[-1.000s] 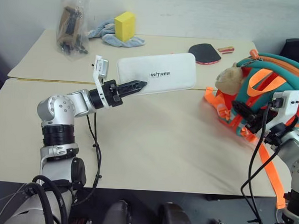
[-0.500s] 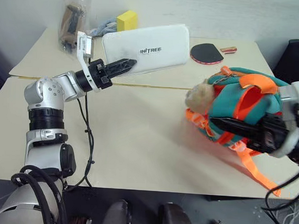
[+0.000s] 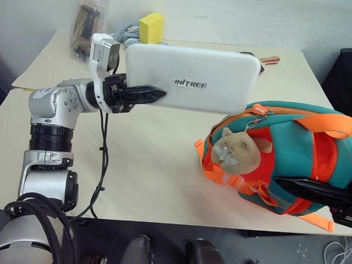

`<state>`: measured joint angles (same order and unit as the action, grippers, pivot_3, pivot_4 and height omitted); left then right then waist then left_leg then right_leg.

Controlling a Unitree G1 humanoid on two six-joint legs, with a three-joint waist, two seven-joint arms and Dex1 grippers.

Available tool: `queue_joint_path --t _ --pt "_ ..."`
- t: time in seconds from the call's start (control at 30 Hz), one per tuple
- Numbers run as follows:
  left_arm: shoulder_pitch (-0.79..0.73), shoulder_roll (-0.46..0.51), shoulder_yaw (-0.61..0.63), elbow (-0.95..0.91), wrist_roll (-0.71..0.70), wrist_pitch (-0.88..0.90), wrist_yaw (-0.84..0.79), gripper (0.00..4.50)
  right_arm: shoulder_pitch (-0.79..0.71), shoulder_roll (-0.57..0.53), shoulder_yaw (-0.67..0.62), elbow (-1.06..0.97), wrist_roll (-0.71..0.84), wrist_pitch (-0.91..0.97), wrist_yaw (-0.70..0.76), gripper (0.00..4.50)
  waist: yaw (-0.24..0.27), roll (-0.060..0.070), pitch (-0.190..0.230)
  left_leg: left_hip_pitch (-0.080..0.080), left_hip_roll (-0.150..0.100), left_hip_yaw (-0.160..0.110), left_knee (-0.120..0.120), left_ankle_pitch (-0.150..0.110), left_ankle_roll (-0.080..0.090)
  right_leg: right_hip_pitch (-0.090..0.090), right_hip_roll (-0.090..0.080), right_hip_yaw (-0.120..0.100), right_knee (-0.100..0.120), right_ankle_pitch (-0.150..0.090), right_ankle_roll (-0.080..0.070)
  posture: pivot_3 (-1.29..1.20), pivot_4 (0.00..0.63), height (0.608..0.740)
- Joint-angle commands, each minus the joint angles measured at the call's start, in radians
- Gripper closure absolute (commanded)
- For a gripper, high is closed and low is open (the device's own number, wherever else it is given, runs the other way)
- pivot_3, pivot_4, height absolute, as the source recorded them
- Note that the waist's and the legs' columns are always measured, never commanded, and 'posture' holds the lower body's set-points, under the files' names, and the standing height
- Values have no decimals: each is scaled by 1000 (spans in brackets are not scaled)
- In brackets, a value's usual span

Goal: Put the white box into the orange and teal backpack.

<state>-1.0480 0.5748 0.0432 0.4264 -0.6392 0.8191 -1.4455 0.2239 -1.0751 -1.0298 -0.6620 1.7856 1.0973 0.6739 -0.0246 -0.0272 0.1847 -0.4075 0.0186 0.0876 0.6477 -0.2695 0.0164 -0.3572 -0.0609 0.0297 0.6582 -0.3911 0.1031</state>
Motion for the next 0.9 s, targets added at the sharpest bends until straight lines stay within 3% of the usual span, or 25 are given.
queue_joint_path --t 0.03,0.23,0.53,0.9 --pt "-31 -17 -71 22 96 -185 -64 3100 17 -9 -44 4 1 -20 26 4489 1 0 0 0 0 0 0 0 0 0 0 0 -1 0 0 0 150 740" --pt "-78 -92 -121 135 231 -443 -37 3100 24 0 -7 -18 -24 -49 29 4489 12 -1 0 -1 0 0 1 -1 1 0 0 0 0 0 0 0 150 740" --pt "-144 -230 -205 182 317 -611 -97 3100 -20 -5 117 -42 -103 -114 37 4489 26 -2 1 -1 -1 0 2 -1 2 0 0 0 0 0 1 0 150 740" --pt "-264 -200 -198 381 336 -646 -167 3100 -10 -4 140 -43 -180 -128 65 4489 22 -2 1 -2 -1 0 3 -1 3 -1 0 0 0 0 1 0 150 740"
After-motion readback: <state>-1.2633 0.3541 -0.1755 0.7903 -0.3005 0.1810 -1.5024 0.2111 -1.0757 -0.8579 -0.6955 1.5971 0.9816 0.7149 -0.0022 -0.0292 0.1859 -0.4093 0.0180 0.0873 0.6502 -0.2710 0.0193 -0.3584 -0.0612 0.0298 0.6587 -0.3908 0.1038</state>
